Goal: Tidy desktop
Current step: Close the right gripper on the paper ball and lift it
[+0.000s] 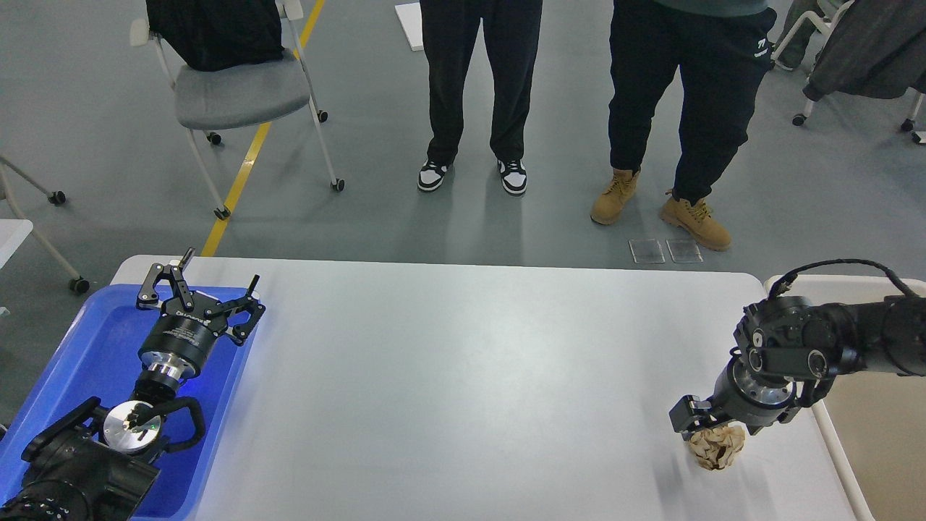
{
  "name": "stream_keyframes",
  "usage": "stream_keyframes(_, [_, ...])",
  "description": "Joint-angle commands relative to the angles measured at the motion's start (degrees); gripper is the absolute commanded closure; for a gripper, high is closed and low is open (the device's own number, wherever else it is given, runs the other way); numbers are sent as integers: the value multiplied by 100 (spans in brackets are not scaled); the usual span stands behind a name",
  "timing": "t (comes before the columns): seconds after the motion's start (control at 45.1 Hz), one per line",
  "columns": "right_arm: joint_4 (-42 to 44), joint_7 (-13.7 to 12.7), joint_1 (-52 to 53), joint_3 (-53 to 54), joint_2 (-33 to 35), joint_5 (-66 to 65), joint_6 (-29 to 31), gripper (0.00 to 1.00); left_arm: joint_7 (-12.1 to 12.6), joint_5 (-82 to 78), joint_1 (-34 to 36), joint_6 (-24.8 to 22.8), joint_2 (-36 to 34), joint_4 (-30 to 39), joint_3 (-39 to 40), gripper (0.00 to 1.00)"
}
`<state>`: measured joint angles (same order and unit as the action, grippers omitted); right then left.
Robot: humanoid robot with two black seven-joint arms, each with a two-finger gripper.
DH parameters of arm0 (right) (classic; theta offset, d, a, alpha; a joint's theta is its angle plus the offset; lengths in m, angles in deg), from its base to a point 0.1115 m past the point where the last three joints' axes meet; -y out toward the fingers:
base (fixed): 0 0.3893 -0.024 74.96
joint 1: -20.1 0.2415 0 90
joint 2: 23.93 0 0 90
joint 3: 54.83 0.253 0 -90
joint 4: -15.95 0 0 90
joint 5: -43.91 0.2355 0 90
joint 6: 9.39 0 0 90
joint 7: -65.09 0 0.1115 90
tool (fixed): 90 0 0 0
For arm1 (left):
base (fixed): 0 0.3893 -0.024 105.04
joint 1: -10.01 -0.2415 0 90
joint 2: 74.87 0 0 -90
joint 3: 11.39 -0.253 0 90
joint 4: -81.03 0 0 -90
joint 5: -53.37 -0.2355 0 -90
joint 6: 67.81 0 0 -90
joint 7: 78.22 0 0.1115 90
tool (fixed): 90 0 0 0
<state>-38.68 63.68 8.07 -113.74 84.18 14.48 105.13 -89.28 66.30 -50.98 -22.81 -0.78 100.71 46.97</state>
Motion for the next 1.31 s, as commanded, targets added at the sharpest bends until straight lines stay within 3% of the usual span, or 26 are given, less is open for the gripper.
stream_keyframes(0.0, [76, 0, -177, 2, -27, -177, -237, 4, 7, 0, 0, 0, 0, 0, 0, 0])
stream_keyframes(0.244, [76, 0, -353, 125, -89, -195, -431, 10, -2, 0, 0, 0, 0, 0, 0, 0])
stream_keyframes(0.31, [76, 9, -370, 125, -115, -195, -475, 25, 7, 0, 0, 0, 0, 0, 0, 0])
stream_keyframes(0.51, [84, 9, -440, 125, -124, -204, -571, 38, 7, 0, 0, 0, 0, 0, 0, 0])
stream_keyframes(0.643, [93, 18, -432, 134, -115, -204, -589, 53, 7, 0, 0, 0, 0, 0, 0, 0])
stream_keyframes(0.688, [93, 18, -406, 134, -106, -195, -580, 62, 7, 0, 0, 0, 0, 0, 0, 0])
stream_keyframes(0.732, [93, 27, -397, 125, -98, -204, -572, 91, 7, 0, 0, 0, 0, 0, 0, 0])
stream_keyframes(0.754, [93, 27, -397, 116, -97, -204, -554, 100, -2, 0, 0, 0, 0, 0, 0, 0])
stream_keyframes(1.286, [14, 141, -274, 37, 219, -239, -255, 100, -2, 0, 0, 0, 0, 0, -9, 0])
